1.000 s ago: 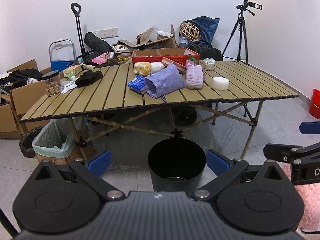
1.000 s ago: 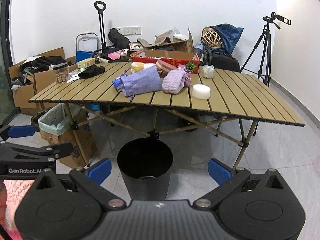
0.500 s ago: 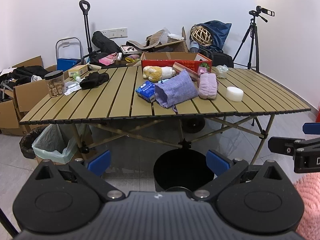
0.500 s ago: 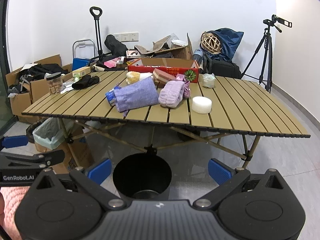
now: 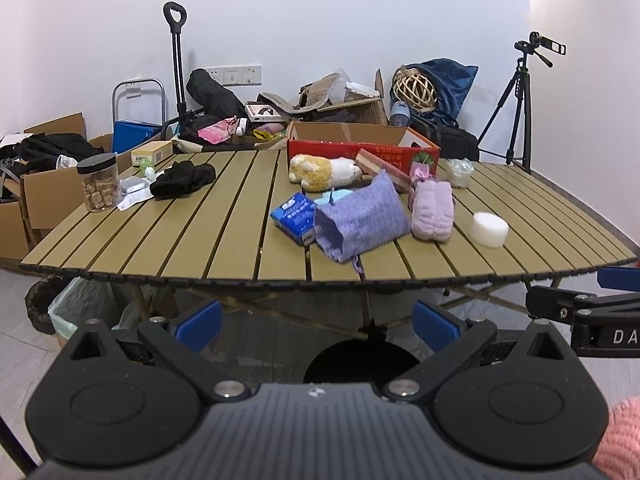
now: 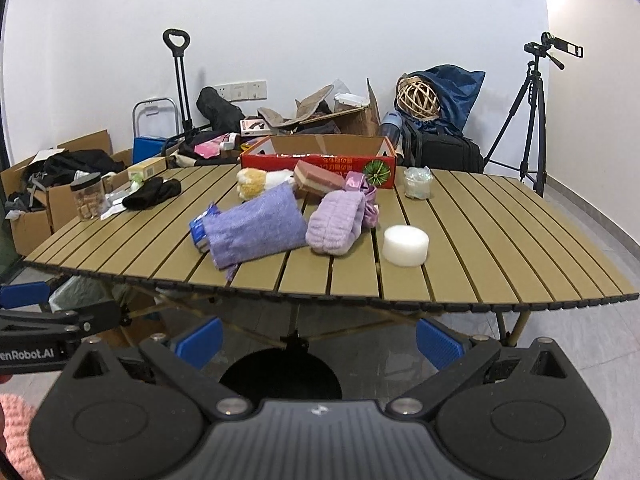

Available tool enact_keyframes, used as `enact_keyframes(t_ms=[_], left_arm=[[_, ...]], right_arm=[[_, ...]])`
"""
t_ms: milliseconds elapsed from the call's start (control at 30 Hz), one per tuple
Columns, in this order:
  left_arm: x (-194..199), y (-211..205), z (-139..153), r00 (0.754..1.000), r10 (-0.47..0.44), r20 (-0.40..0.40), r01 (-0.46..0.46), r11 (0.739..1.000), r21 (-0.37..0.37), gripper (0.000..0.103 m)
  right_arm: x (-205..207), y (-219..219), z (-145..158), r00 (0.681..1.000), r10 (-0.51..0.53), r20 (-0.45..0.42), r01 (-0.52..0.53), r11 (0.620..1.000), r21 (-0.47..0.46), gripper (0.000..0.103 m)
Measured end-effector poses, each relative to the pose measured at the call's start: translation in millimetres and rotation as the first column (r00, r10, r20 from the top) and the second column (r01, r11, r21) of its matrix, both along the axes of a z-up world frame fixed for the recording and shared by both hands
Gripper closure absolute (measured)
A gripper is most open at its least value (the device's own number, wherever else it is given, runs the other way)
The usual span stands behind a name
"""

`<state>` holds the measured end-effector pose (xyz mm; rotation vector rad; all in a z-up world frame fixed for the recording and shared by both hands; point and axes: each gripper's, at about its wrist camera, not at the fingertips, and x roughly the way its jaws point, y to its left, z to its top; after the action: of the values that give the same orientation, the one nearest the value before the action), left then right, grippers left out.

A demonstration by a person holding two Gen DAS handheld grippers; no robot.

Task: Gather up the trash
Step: 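Move the right gripper to the white foam cylinder while the left gripper approaches the lilac sock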

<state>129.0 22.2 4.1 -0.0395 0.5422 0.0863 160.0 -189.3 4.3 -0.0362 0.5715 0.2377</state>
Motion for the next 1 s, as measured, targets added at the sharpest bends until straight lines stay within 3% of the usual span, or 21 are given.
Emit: enact_keyframes(t_ms=[333,767,1000], left_arm=[[41.6,3.5,2.9,0.998,0.035,0.043,-0.034,0.999,-0.032,0.000],[103.4,2.3,-9.9,0.992,0.093,0.090,-0.086,0.993,-0.079,0.000],[135.9,3.2,-20.5,0.986,0.143,0.081,-0.138,0.988,-0.068,0.000]], right_arm=[[44.8,1.8,-5.7,0.999,-0.018,0.034,0.016,0.998,0.056,0.000],[108.8,-5.7,-26.3,0.989,-0.126,0.077,0.113,0.981,0.160,0.000],[137.7,-10.6,-44.5,0.960,-0.196,0.202,0.177,0.978,0.112,0.000]])
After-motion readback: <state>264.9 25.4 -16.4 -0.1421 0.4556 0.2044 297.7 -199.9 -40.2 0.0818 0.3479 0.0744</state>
